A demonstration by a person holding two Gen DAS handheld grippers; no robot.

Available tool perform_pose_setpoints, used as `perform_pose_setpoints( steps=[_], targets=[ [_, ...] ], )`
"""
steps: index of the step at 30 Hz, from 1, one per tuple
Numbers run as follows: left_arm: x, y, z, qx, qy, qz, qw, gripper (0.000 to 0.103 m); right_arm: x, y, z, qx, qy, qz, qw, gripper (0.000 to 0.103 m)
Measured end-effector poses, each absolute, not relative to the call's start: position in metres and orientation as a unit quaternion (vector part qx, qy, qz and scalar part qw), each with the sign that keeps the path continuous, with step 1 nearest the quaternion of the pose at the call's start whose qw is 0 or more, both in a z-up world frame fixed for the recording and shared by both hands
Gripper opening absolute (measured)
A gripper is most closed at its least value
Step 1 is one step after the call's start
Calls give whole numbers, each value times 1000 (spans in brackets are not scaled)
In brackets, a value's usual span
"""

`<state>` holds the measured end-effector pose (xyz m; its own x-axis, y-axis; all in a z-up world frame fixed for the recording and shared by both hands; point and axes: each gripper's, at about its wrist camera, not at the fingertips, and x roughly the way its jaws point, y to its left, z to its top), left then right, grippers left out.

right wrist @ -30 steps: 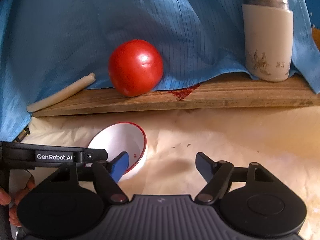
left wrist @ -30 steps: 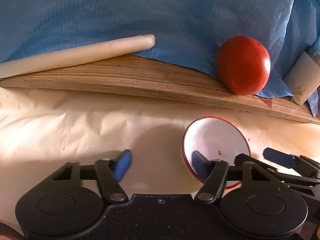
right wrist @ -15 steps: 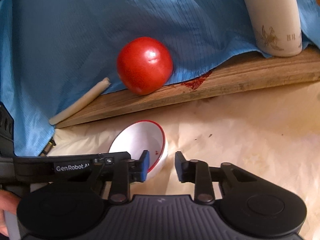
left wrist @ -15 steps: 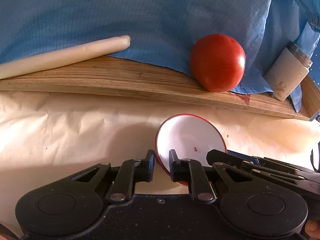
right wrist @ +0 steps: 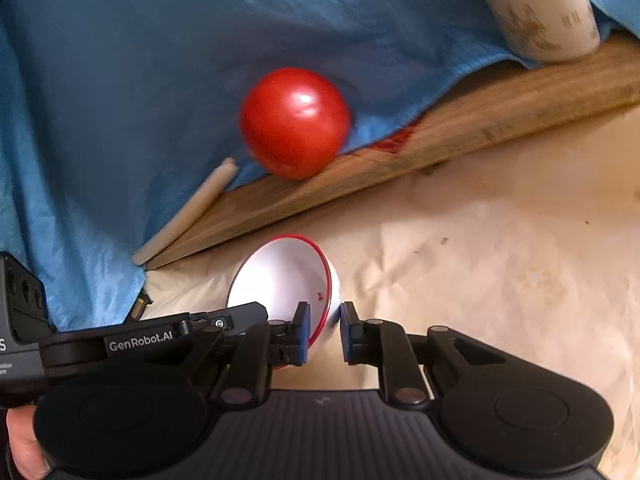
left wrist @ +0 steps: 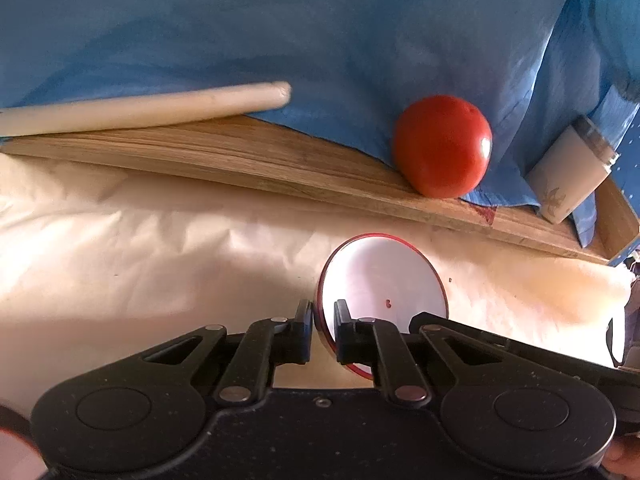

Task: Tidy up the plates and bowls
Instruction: 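Lift the second white bowl with both grippers and carry it to the steel bowl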

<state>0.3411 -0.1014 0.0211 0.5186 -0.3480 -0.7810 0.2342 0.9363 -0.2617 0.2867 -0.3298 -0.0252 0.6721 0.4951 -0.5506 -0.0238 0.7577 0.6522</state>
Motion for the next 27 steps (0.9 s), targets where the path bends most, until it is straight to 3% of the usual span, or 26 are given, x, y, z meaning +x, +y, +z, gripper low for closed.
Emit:
perform_pose_setpoints(
  steps=[16, 27],
  targets=[
    [282, -28, 86, -77, 407, -162, 896, 9, 245, -266, 39, 273, 340, 194, 879, 17],
    [236, 41, 96, -97, 392, -143, 904, 9, 218, -209, 50, 251, 349, 234, 872, 17]
  ],
)
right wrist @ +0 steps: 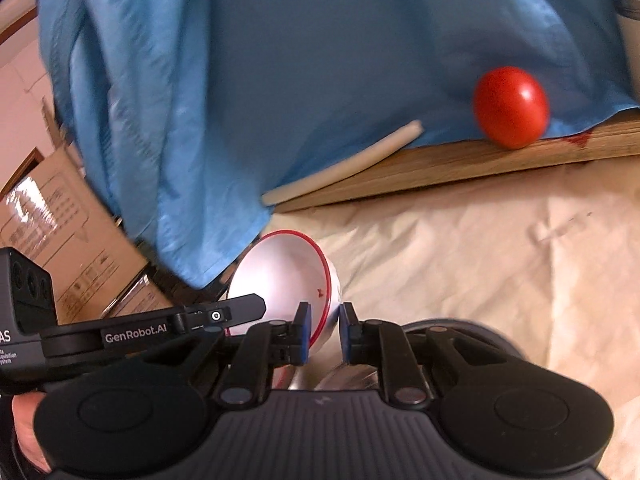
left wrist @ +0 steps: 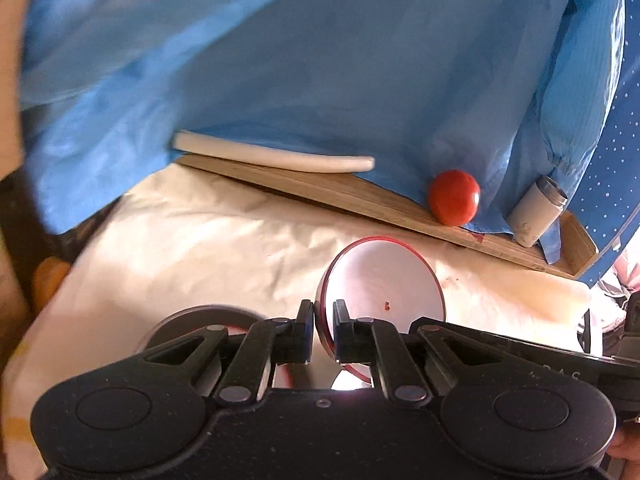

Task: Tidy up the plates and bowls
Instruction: 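Lift the second white bowl with both grippers and carry it to the steel bowl, then lower the second white bowl into the first white bowl with both grippers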

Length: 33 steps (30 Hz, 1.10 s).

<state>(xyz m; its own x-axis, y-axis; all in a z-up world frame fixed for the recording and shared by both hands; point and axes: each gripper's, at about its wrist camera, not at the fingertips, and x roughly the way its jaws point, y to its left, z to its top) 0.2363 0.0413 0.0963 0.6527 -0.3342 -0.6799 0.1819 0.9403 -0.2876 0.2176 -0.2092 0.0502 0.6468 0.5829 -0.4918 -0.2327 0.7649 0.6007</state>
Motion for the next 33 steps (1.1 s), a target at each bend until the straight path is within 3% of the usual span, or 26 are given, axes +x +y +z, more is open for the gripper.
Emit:
perform_pose_setpoints(
  steps=[33],
  targets=[
    [184, 130, 71, -113, 357, -126, 919, 13, 206, -99, 46, 152, 385, 246, 876, 17]
  ],
)
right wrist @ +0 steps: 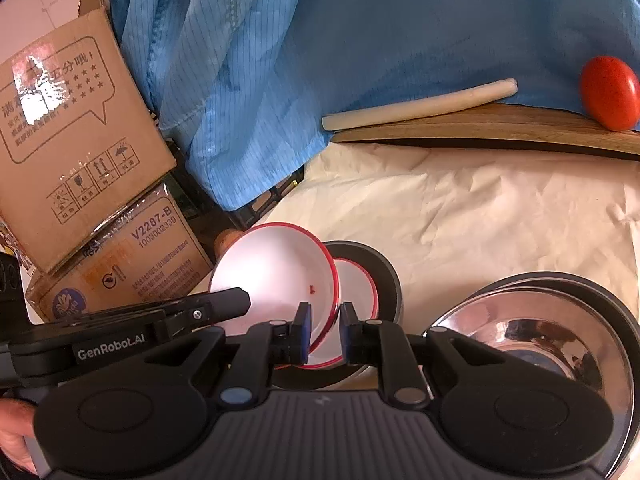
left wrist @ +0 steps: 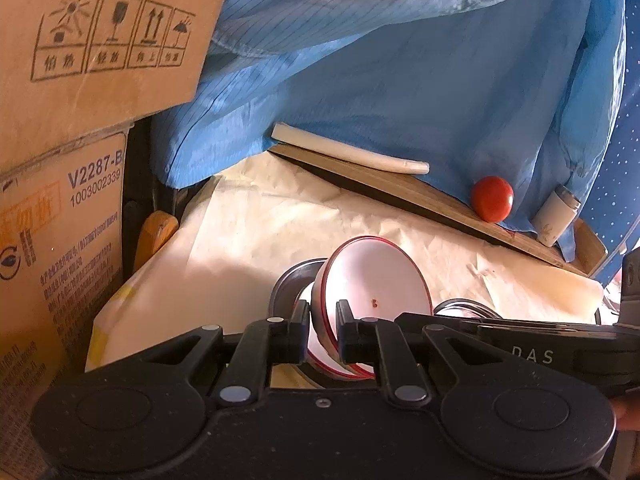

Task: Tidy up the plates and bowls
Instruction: 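Lower the second white bowl into the first white bowl with both grippers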

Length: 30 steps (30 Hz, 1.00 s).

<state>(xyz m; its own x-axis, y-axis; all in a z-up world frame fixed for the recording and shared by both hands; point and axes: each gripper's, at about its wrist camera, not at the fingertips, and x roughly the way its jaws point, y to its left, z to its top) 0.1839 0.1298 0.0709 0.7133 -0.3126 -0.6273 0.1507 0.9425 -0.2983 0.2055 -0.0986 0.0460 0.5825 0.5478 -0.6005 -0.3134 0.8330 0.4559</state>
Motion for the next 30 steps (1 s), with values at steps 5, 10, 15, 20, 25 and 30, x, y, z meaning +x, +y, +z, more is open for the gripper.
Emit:
perform_pose_setpoints(
  steps=[5, 10, 15, 20, 25, 30],
  targets=[
    [185, 131, 69, -110, 358, -128, 918, 14, 207, -95, 43, 145, 391, 243, 876, 17],
    [188, 132, 65, -112, 364, -131, 915, 14, 210, -91, 41, 141, 396, 238, 875, 17],
    [192, 132, 59, -108, 374, -130, 912, 14, 212, -91, 40, 140, 401, 238, 873, 17],
    [196, 128, 56, -104, 380, -129, 910, 14, 213, -91, 39, 138, 403, 235, 873, 17],
    [201, 124, 53, -104, 390, -129, 906, 14, 212, -92, 37, 140, 403, 230, 875, 17],
    [202, 121, 52, -96, 390, -125, 907, 14, 211, -92, 37, 140, 401, 232, 875, 17]
  ],
)
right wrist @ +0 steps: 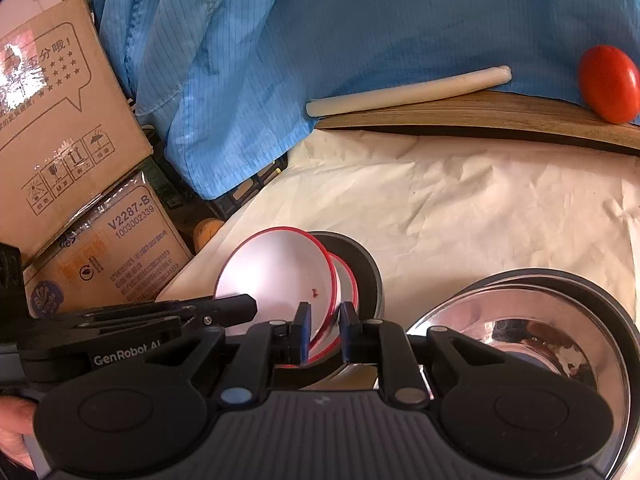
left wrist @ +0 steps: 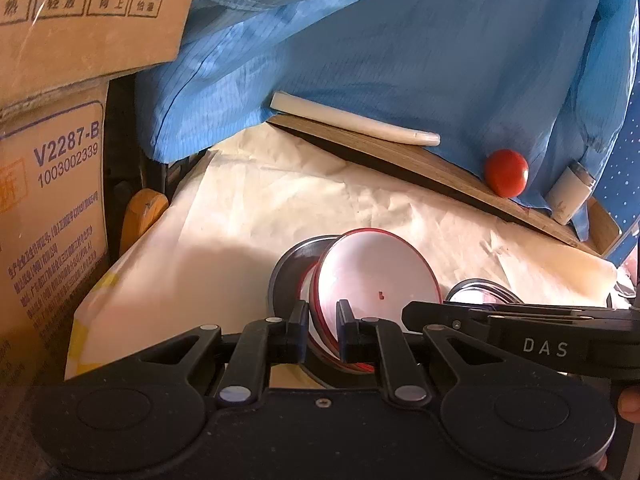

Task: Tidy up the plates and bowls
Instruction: 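Lower the second white bowl into the first white bowl with both grippers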

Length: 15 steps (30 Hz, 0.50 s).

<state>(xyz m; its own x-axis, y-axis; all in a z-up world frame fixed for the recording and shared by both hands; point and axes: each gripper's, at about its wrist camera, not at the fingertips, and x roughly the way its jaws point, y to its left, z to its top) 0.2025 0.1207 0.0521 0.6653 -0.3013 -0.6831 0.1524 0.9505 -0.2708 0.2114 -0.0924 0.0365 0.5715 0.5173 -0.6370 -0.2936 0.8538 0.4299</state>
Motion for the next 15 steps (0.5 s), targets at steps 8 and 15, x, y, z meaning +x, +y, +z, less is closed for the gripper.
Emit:
perform_pose_setpoints(
  steps=[8, 15],
  targets=[
    [202, 118, 52, -90, 389, -123, 909, 14, 210, -91, 37, 138, 399, 231, 877, 17],
    [202, 117, 53, -87, 390, -123, 909, 16, 210, -90, 38, 136, 399, 230, 877, 19]
  ],
)
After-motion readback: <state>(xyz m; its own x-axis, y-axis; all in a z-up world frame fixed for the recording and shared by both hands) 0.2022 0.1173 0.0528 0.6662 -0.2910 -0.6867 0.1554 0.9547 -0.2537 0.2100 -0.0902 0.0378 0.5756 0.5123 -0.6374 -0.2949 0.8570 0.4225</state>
